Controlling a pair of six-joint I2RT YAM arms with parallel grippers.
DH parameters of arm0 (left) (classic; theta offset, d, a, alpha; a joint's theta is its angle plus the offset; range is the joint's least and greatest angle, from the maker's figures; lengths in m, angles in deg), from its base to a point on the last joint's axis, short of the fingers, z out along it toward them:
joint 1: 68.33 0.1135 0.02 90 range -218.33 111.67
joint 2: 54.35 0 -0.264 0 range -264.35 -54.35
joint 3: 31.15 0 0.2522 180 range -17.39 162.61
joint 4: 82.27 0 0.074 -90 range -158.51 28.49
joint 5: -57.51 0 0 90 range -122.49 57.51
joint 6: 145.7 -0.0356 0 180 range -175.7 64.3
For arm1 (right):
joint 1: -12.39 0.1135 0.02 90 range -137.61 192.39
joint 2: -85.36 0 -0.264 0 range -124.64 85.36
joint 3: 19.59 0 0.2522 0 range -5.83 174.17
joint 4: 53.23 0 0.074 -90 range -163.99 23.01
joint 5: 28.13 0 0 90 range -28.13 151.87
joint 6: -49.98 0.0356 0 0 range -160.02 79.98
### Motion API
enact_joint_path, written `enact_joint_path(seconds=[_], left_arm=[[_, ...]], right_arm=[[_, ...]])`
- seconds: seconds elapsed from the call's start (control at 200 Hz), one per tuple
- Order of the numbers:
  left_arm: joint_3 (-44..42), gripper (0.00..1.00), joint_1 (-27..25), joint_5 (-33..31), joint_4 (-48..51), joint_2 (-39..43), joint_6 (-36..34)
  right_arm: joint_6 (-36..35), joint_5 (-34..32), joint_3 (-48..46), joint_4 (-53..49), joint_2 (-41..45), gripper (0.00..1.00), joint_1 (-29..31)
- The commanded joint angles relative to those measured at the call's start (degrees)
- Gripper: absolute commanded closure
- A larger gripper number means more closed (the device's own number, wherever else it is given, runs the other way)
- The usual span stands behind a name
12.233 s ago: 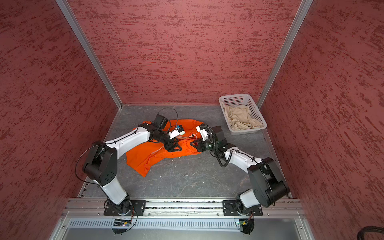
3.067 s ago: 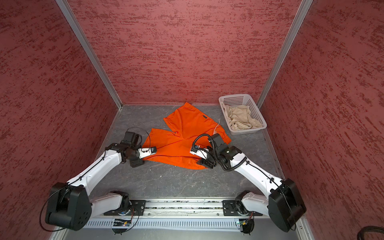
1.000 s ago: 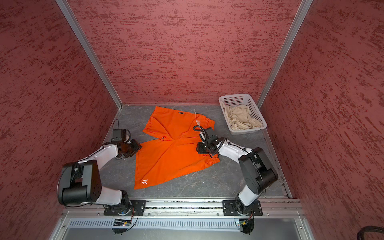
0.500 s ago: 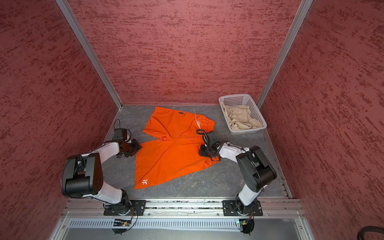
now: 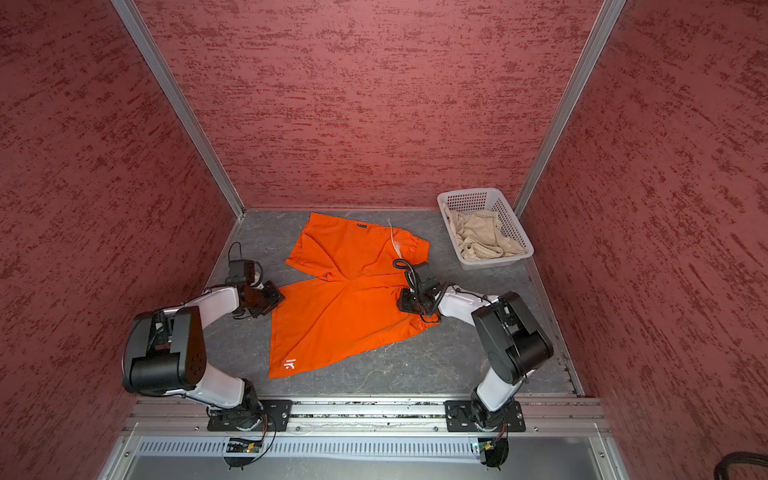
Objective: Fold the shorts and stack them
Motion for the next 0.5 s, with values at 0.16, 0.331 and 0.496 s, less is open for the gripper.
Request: enact_joint_path(seconds=[0.16, 0.331, 0.496], left_arm=[[-2.2, 0.73, 0.5, 1.3, -0.2, 1.5, -0.4], [-1.8, 0.92, 0.5, 3.1, -3.0, 2.6, 0.2], [1.1, 1.0, 0.5, 4.9, -4.7, 2.2, 0.1]], right_arm=[[2.2, -0.6, -2.1, 0.8, 0.7, 0.58, -0.3], [3.3, -0.9, -3.5, 1.5, 1.1, 0.61, -0.3], [4.9, -2.2, -6.0, 1.1, 2.5, 0.61, -0.8]])
